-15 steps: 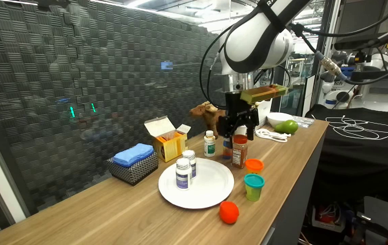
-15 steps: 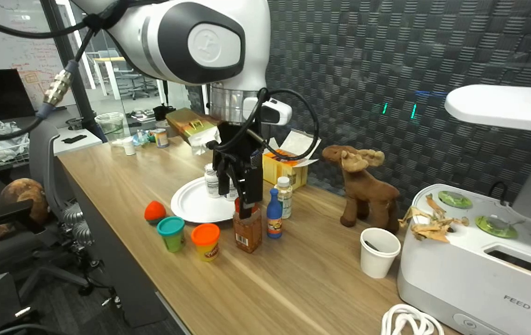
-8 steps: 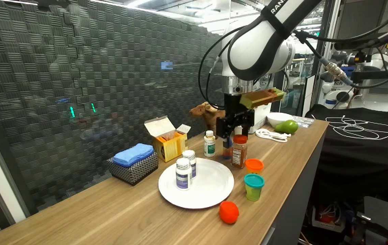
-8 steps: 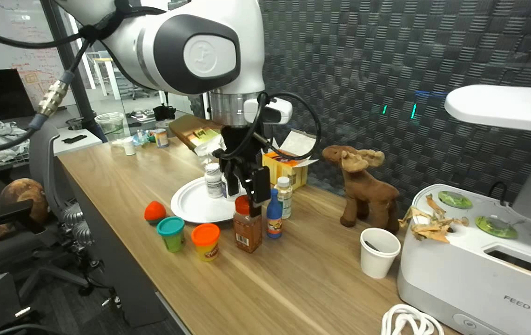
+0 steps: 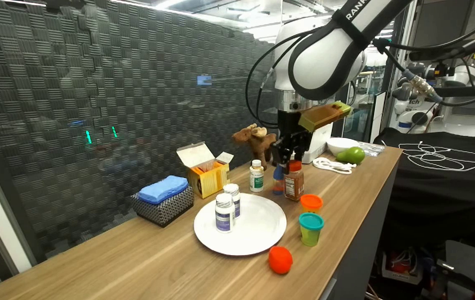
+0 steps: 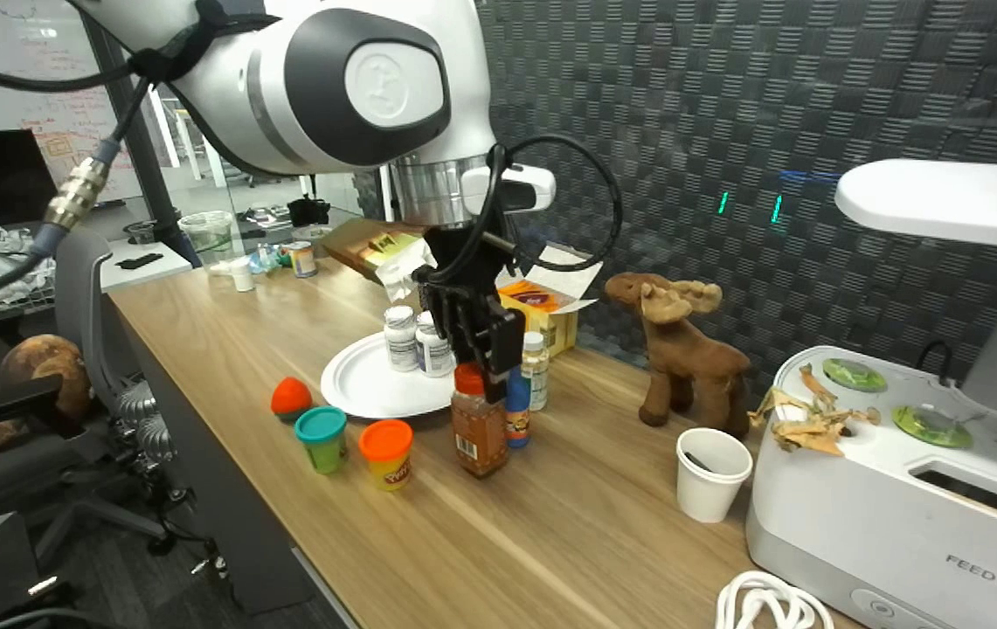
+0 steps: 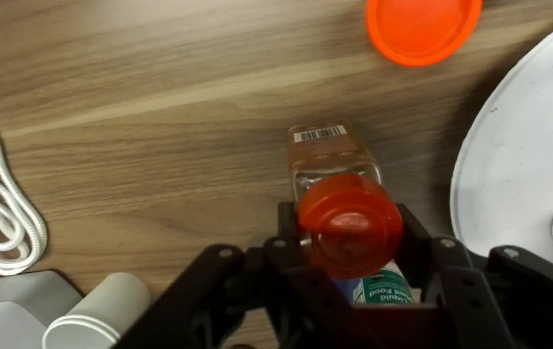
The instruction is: Pick up all the objects surrounding the white plate and arrange them on the plate
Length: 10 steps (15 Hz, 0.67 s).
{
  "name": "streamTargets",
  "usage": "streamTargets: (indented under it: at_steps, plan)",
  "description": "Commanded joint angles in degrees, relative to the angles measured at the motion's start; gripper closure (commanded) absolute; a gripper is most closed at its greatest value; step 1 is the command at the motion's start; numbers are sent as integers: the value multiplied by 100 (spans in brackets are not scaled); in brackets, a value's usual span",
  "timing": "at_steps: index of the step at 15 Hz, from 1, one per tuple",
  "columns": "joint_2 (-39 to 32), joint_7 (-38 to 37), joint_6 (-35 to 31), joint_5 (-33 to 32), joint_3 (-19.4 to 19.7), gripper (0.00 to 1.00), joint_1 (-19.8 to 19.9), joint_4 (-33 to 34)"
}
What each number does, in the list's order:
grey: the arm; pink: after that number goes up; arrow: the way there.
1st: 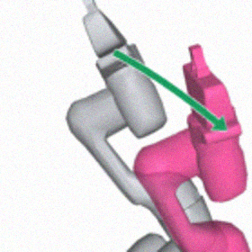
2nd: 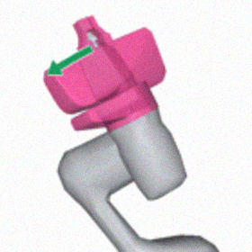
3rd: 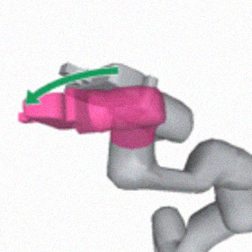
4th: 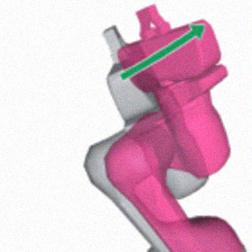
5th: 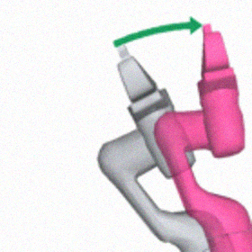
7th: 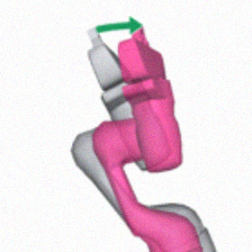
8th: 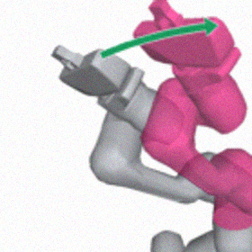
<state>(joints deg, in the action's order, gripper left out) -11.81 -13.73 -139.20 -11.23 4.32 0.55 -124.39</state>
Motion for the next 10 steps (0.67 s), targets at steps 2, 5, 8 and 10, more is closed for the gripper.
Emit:
streamTargets:
  at_steps: [2, 5, 8, 10]
  plan:
    - [460, -510, -45, -413, 95, 75, -111, -273]
    - [577, -711, 486, -452, -17, 75, -197, -213]
    - [552, -857, 850, -292, -187, 75, -325, -116]
    - [482, -1002, 982, -204, -324, 75, -433, -49]
